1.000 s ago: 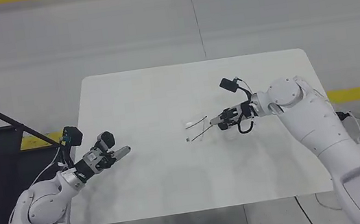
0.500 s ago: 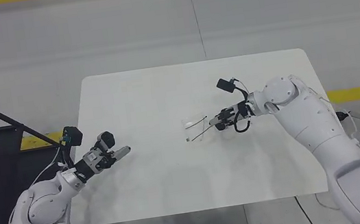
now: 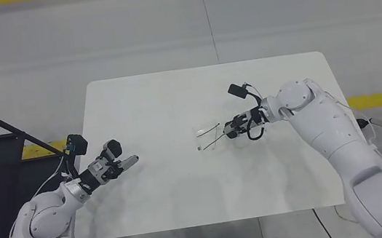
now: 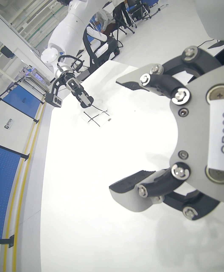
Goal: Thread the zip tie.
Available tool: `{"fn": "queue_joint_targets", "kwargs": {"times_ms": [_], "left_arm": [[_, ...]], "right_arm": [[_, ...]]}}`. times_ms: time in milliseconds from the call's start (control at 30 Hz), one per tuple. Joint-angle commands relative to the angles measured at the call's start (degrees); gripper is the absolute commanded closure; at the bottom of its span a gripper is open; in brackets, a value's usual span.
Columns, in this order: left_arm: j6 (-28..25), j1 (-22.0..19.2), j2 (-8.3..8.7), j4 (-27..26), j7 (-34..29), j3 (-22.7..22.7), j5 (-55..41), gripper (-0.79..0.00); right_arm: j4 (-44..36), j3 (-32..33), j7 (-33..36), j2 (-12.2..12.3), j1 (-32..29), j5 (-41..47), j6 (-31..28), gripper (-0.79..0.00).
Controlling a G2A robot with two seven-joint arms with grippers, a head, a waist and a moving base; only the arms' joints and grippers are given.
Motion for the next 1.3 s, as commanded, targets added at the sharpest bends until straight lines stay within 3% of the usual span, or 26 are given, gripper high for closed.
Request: {"fn": "queue_joint_targets", "kwargs": {"times_ms": [0,233,333,600,700,933,1267], "left_arm": [[0.0,0.0,0.0,0.0,0.0,0.0,0.0,-0.785],[0.0,0.0,0.0,0.0,0.0,0.0,0.0,-0.785],[0.0,0.0,0.0,0.0,0.0,0.0,0.0,-0.785],[0.0,0.0,0.0,0.0,0.0,0.0,0.0,-0.785],[0.0,0.0,0.0,0.0,0.0,0.0,0.0,-0.785],[0.0,0.0,0.0,0.0,0.0,0.0,0.0,-0.785],[0.0,0.0,0.0,0.0,0.0,0.0,0.0,-0.785]], "right_arm": [[0.3,-0.1,0.1,-0.1,0.1,0.0,-0.2,-0.092],[1.1,-0.4,0.4,-0.7,0.5,0.1,-0.5,-0.111],[1.5,-0.4,0.4,-0.9,0.6,0.1,-0.8,-0.157],[2.1,-0.4,0.8,-1.2,0.9,0.0,-1.4,-0.16],[2.2,-0.5,0.8,-1.3,0.9,-0.2,-1.5,-0.145],[2.3,-0.4,1.0,-1.5,1.0,-0.3,-1.7,-0.006],[2.4,1.0,1.4,-1.1,1.0,0.8,-3.4,0.0]]}}
